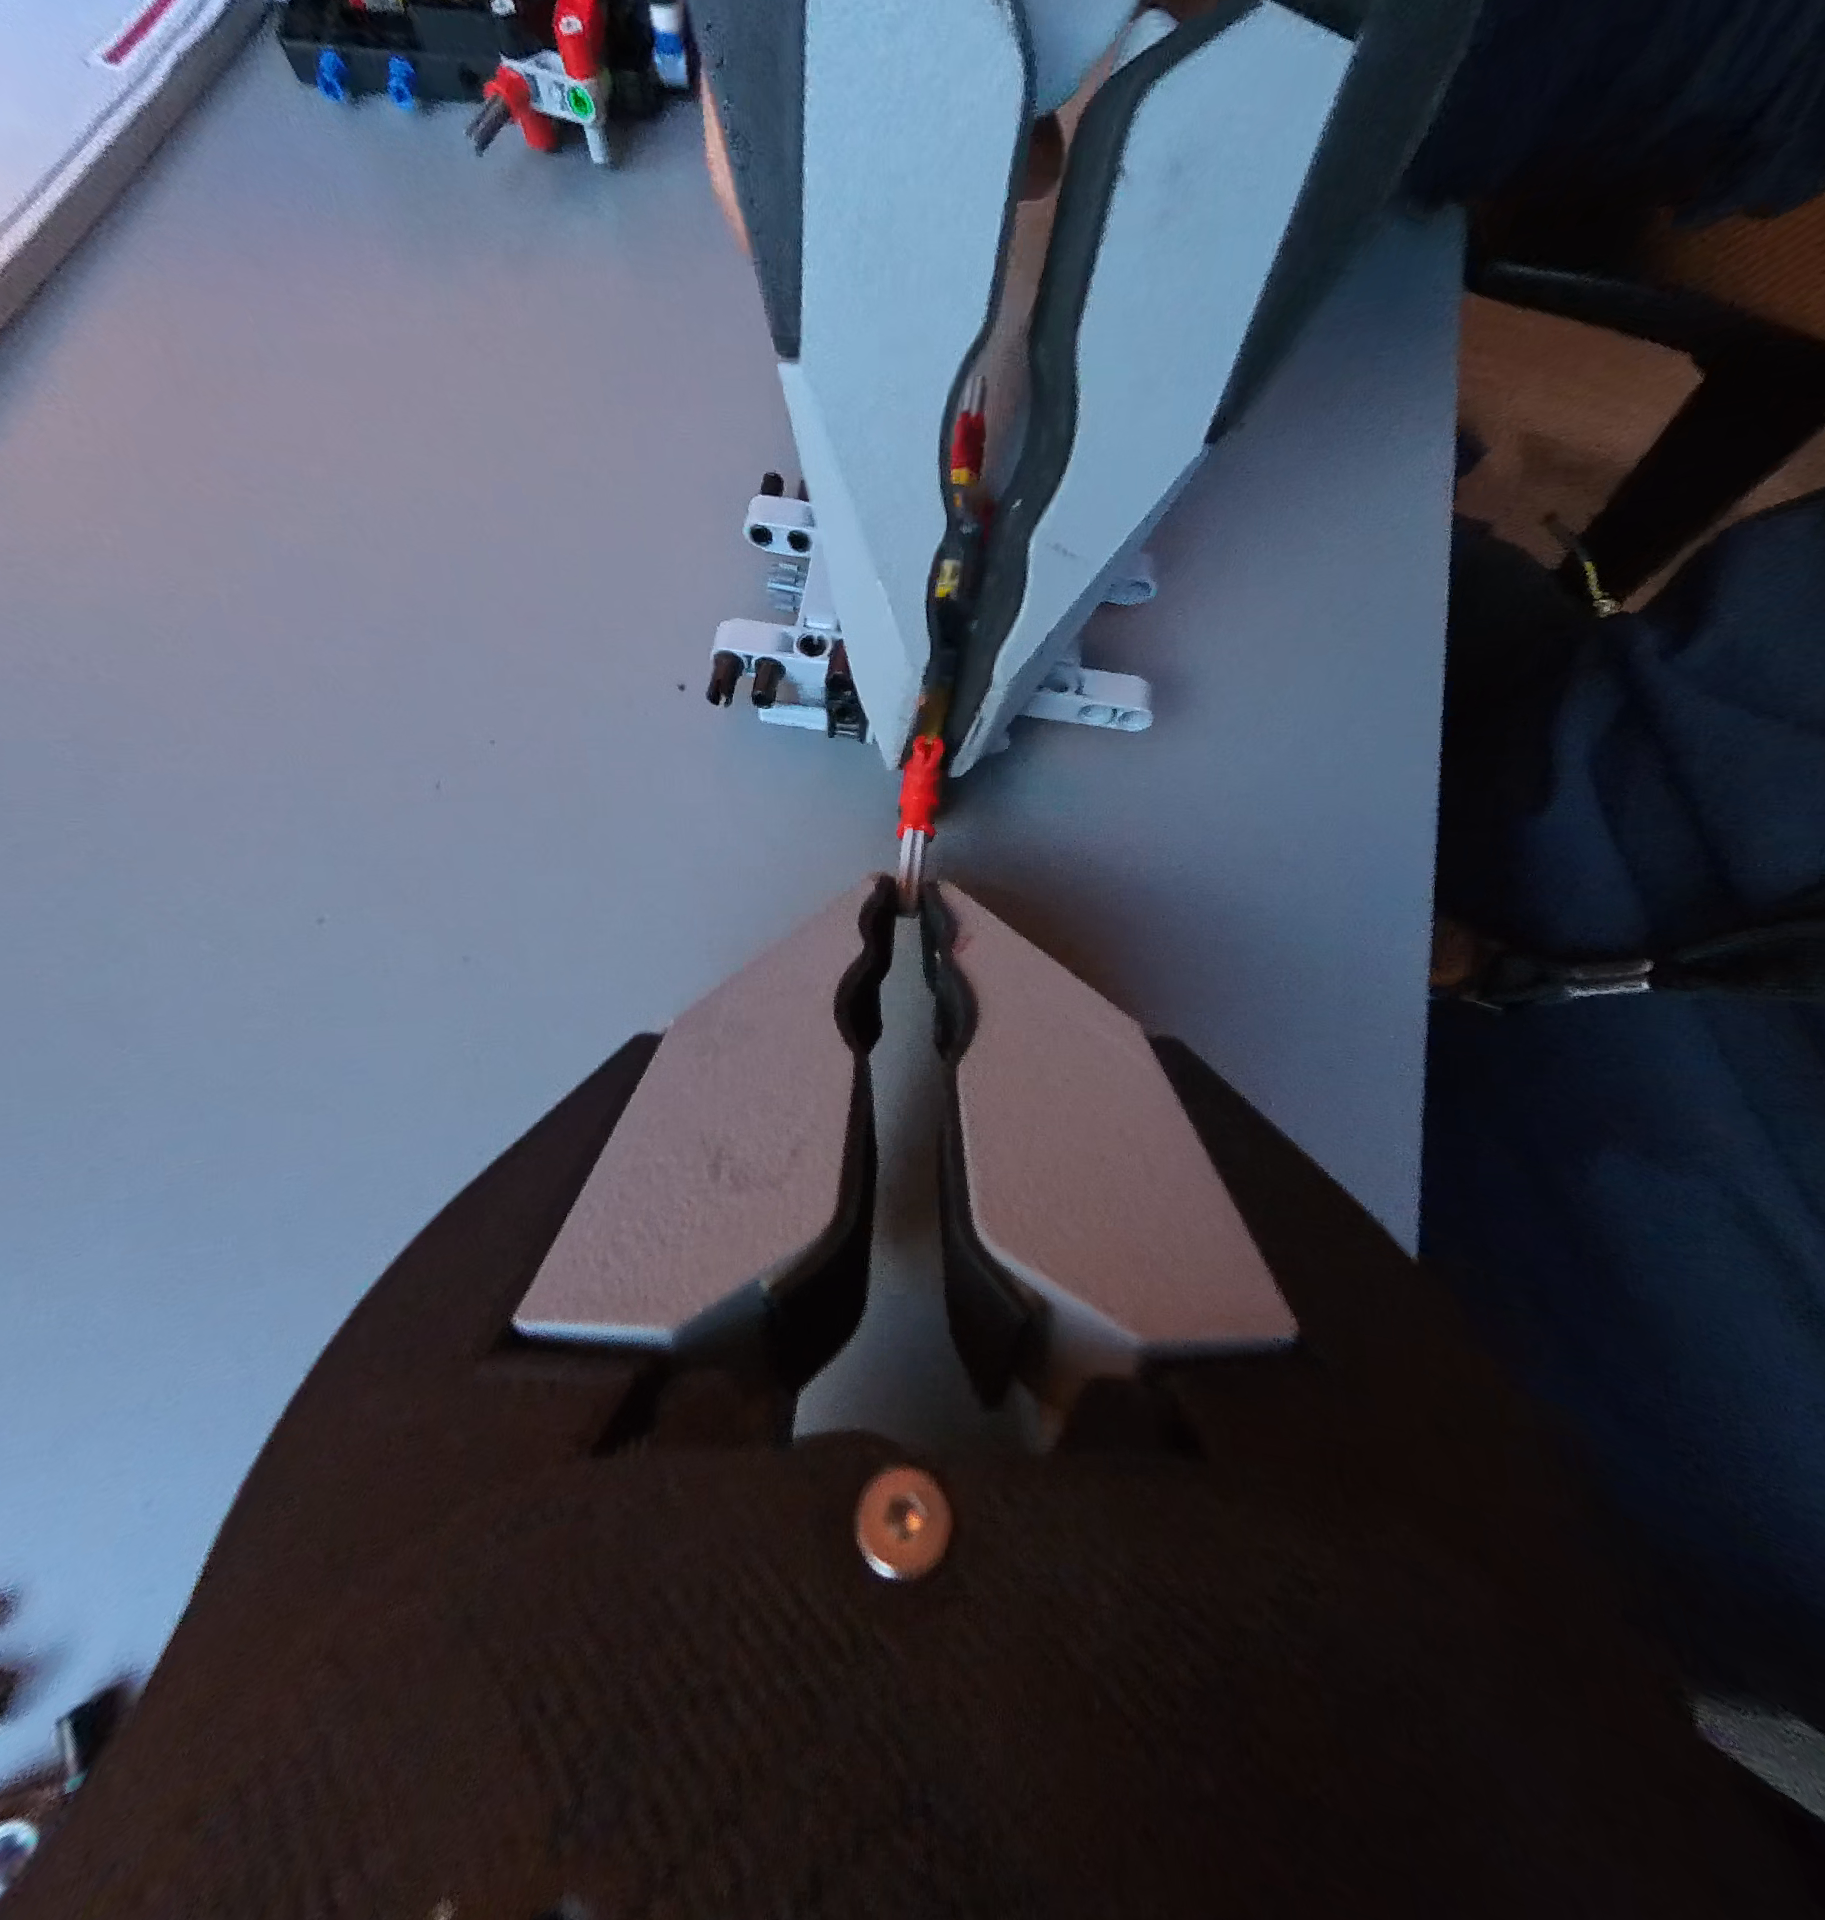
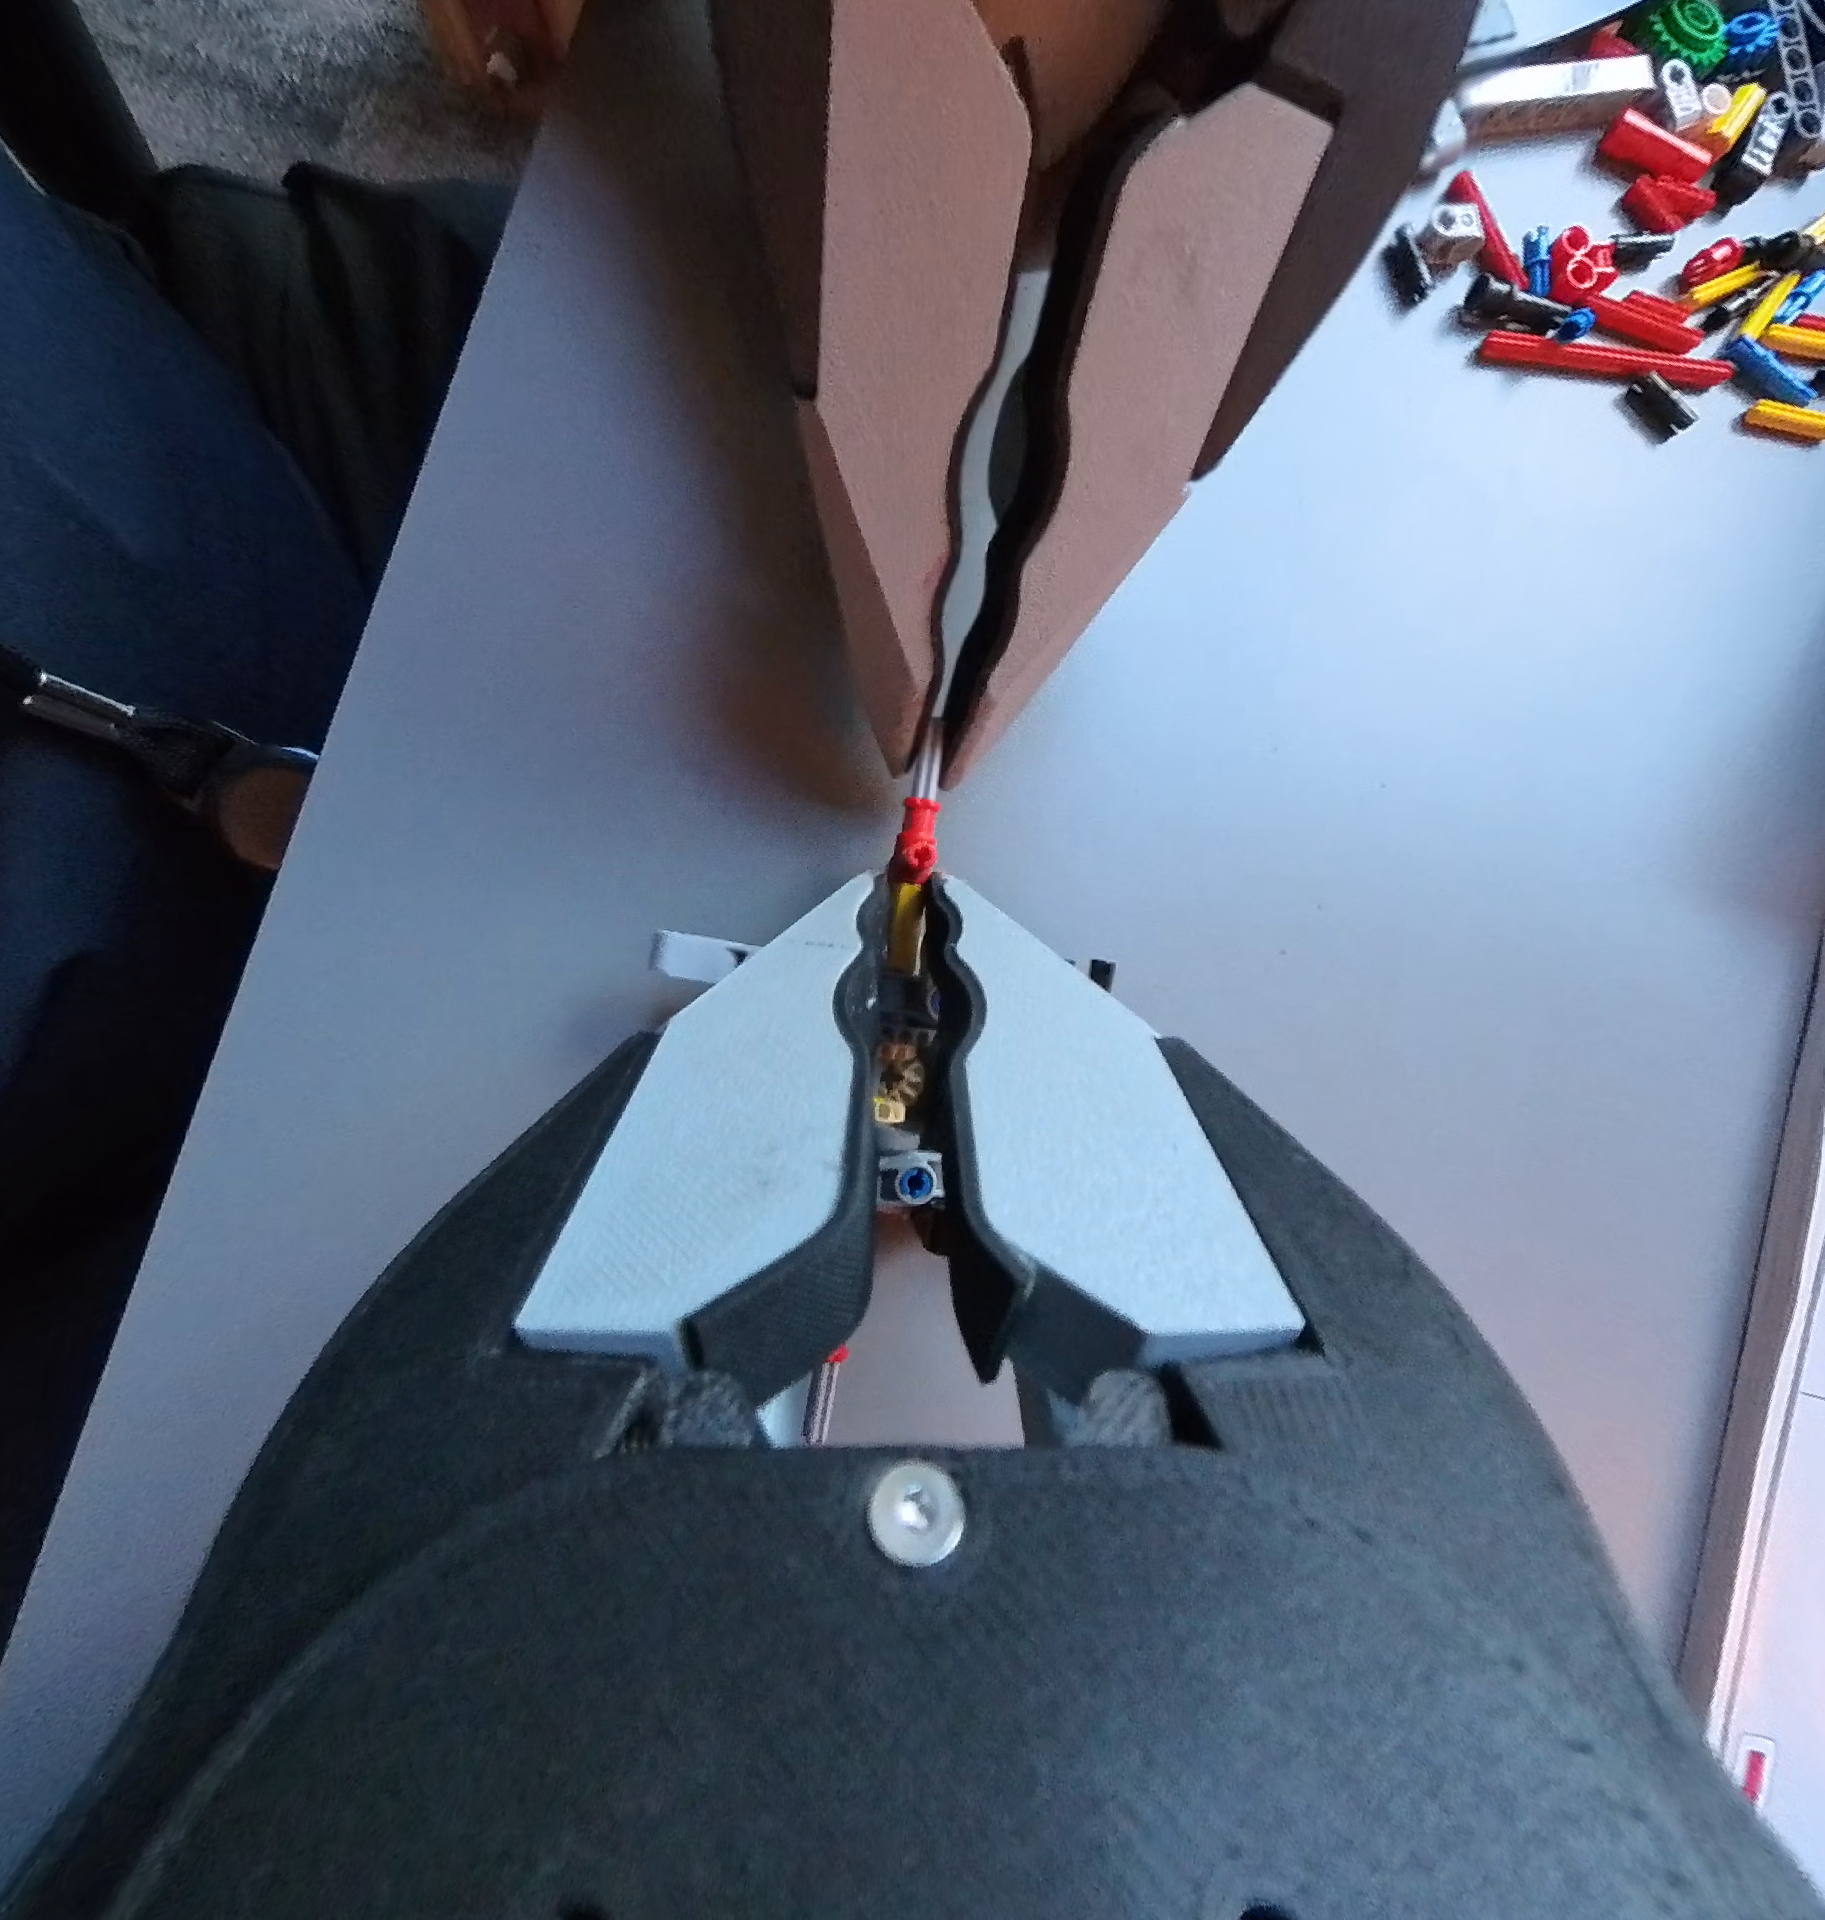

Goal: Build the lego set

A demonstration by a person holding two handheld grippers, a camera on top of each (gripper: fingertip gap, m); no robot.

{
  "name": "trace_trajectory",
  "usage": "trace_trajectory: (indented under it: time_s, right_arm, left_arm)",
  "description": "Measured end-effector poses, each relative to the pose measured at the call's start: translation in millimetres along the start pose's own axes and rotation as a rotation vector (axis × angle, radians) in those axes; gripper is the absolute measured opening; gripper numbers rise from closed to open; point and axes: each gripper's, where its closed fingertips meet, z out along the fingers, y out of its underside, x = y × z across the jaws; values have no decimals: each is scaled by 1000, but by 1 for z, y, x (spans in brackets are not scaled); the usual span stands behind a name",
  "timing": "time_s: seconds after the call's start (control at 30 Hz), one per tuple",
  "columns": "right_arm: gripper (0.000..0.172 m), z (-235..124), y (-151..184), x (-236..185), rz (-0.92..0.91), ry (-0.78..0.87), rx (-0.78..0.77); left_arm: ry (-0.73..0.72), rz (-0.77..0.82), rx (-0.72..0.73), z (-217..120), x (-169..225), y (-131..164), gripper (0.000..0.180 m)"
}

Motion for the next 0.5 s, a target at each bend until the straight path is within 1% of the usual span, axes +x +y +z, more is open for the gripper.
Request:
trace_trajectory:
  time_s: [0.1, 0.13, 0.17, 0.2, 0.27, 0.33, 0.37, 0.43, 0.5]
  right_arm:
    - [4, -1, 0, -1, 20, -16, 21]
    - [11, -1, -1, -1, 23, -16, 35]
    - [29, -3, -4, 0, 30, -4, 57]
    - [38, -8, -8, 3, 44, 12, 80]
    - [51, -24, -18, 6, 86, 39, 149]
    - [52, -48, -26, 9, 125, 70, 246]
    - [51, -61, -25, 9, 148, 83, 288]
    - [50, -81, -11, 10, 216, 119, 334]
    - [51, -90, 16, 8, 295, 149, 334]
  left_arm:
    - [24, -2, -13, 2, 3, 1, 2]
    - [30, -9, -16, 2, 3, 1, 2]
    - [28, -14, -14, 2, 2, 1, 2]
    - [27, -23, -11, 2, 2, 1, 2]
    - [35, -39, -10, 1, 4, 1, 2]
    - [20, -42, -12, 0, 3, 3, 2]
    - [6, -44, -12, -2, 2, 4, 7]
    - [-37, -66, -8, -8, -2, 7, 16]
    - [-80, -83, 13, -17, -5, 9, 21]
